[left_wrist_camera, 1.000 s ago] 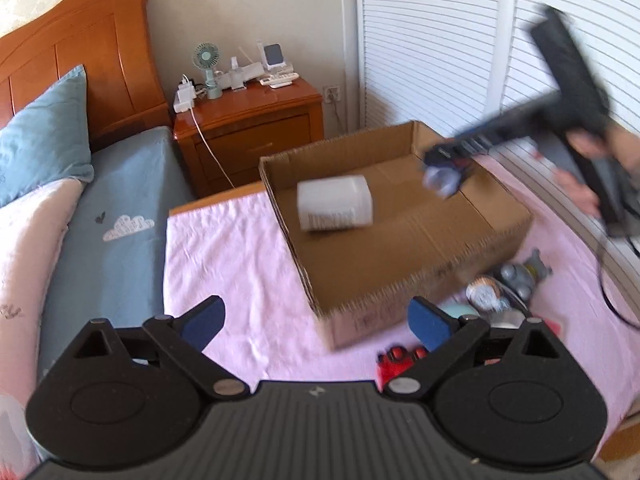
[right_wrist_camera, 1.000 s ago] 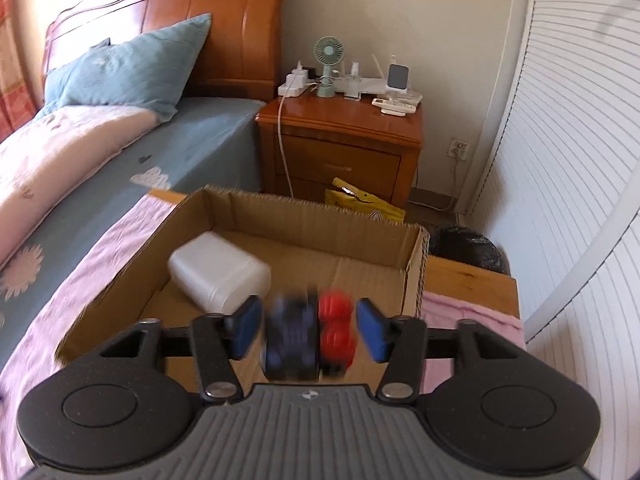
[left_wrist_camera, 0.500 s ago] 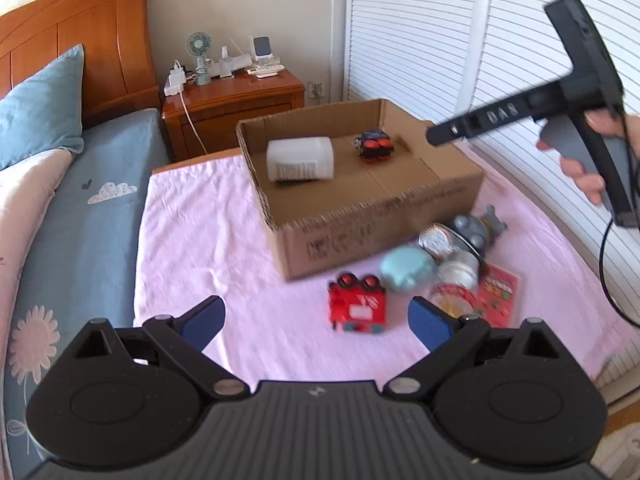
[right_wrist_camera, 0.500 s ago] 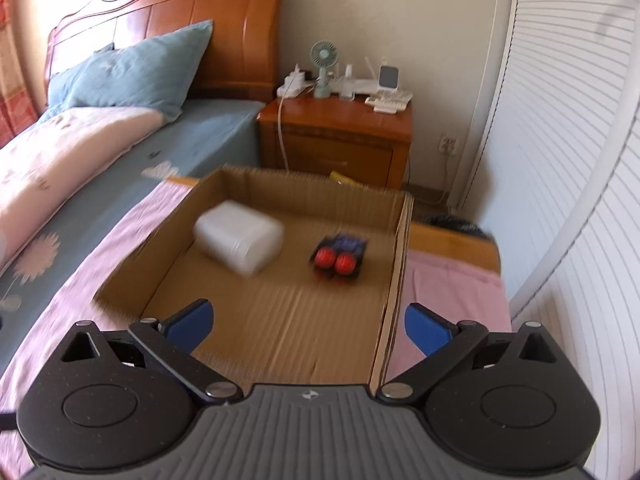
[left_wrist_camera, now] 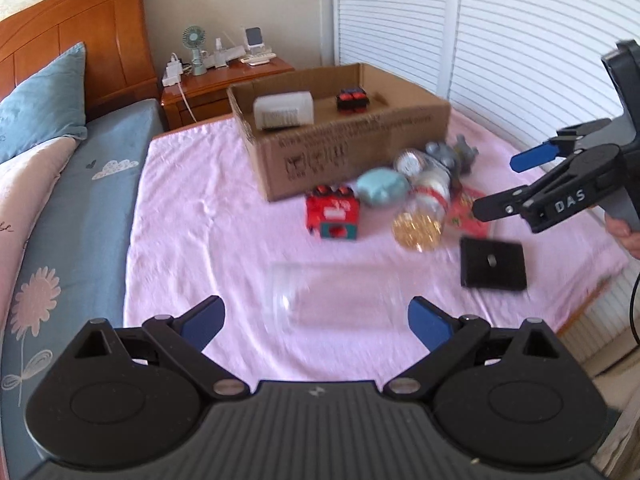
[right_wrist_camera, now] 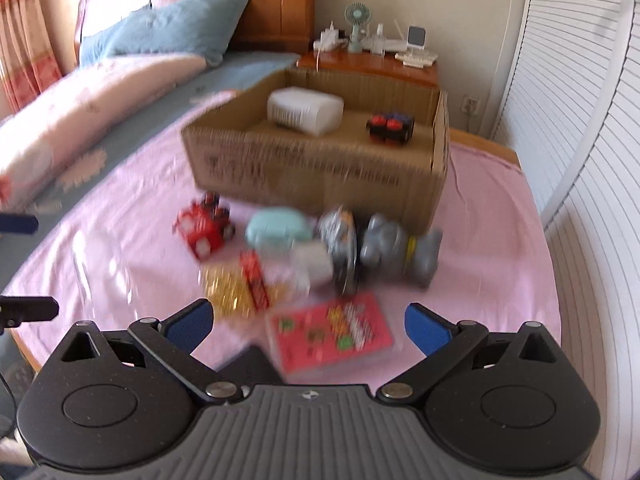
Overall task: Organize rigid objects
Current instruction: 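Move left tool to clear plastic jar while right tool approaches black square pad, then close left tool on clear jar while right tool grasps black square pad, then drop clear jar into cardboard box with left tool while right tool releases pad there, then grasp red S.L toy car with left tool while right tool moves toward pink card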
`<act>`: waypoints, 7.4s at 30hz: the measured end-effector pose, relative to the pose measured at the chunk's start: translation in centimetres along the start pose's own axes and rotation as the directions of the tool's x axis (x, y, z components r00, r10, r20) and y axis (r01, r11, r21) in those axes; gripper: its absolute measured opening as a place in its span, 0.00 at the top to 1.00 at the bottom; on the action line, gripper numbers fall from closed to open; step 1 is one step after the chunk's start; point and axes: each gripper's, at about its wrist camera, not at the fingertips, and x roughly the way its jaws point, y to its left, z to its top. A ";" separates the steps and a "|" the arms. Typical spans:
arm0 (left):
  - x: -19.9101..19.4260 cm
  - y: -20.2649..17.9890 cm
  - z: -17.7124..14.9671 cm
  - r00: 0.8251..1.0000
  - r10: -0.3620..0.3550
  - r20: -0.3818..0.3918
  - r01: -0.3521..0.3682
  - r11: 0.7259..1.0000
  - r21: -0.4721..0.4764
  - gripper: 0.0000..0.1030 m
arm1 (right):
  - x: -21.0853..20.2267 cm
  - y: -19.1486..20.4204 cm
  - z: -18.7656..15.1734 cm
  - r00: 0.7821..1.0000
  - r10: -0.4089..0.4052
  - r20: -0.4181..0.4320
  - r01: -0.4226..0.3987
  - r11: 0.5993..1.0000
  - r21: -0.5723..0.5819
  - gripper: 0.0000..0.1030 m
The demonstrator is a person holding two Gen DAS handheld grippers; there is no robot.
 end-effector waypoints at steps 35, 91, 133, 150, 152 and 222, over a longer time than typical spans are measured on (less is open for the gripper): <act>4.9 0.3 -3.6 0.996 -0.058 -0.072 0.057 0.998 -0.026 0.00 | -0.6 -1.3 -8.6 0.989 -0.122 -0.078 0.131 0.983 0.130 0.00; 5.4 -0.6 -0.4 0.999 -0.054 0.006 0.054 0.999 0.001 0.12 | -1.1 -1.6 -8.0 0.997 -0.063 -0.033 0.065 0.995 0.071 0.28; 10.0 1.8 17.6 0.990 -0.015 0.139 0.022 0.999 -0.049 0.06 | -2.4 -5.3 5.1 0.991 -0.012 0.132 0.024 0.995 -0.096 0.28; 6.0 1.0 12.2 0.996 0.066 0.057 -0.058 0.990 -0.129 0.02 | -0.3 -6.0 10.2 0.986 0.014 0.165 0.000 0.997 -0.081 0.28; 5.7 0.9 11.8 0.995 0.084 0.055 -0.077 0.990 -0.122 0.02 | 0.2 -6.0 11.2 0.986 0.012 0.165 0.001 0.997 -0.080 0.28; 5.6 0.2 6.8 0.997 0.066 -0.030 -0.071 0.980 -0.187 0.02 | 5.1 -3.7 -2.6 1.000 0.008 -0.027 -0.008 1.000 -0.019 0.00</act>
